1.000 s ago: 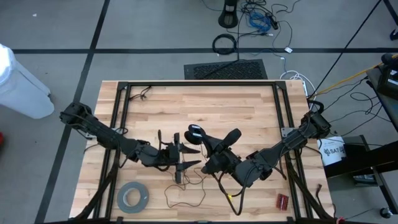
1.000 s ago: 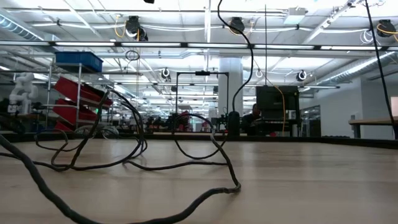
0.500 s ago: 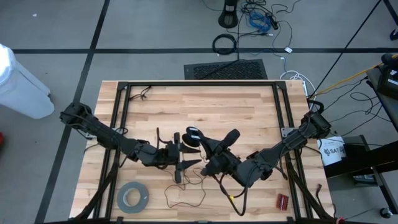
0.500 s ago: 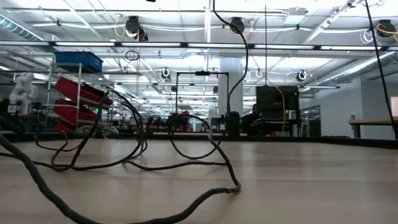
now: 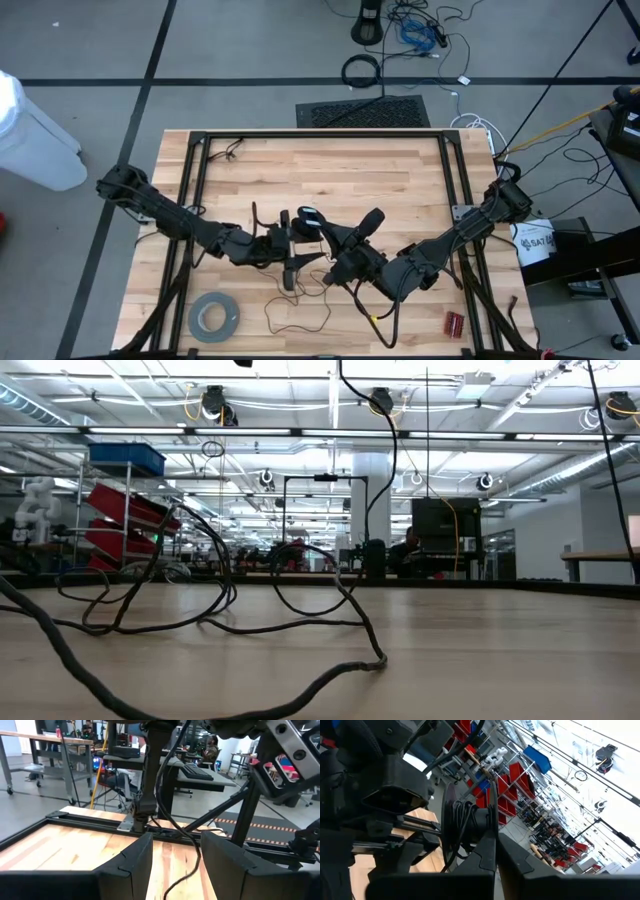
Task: Coil cords
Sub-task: Uncoil the black wire from the spool
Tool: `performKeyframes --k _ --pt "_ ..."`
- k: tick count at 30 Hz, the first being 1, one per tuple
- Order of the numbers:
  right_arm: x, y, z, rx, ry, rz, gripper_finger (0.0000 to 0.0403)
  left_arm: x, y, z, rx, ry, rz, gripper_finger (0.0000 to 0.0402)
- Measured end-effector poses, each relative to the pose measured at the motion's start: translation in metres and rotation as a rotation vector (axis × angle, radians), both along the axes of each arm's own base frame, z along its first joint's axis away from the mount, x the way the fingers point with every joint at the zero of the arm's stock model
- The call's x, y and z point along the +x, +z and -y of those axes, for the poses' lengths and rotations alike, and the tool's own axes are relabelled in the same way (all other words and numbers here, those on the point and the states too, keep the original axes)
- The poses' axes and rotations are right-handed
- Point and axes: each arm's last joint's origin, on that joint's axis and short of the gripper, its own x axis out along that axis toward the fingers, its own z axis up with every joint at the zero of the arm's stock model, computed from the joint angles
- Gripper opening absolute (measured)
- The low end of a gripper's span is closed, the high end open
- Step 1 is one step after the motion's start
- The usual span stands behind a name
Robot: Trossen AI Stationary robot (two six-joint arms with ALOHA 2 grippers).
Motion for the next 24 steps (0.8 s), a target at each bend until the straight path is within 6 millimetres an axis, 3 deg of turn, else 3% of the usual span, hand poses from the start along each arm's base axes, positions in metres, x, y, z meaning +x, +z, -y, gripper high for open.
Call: performKeyframes --k 5,14,24 --pt "0.000 0.000 0.000 0.000 0.000 0.000 0.0000 0.007 -0.008 0.000 0.003 0.014 0.003 0.0144" --pt "0.000 0.000 0.000 -0.010 -0.007 -0.011 0.0000 0.018 -0.023 0.005 0.056 0.017 0.014 0.0012" --pt "-0.007 -0.001 -0.005 -0.055 -0.107 -0.070 0.0000 0.003 -0.002 0.008 0.131 0.000 0.052 0.0003"
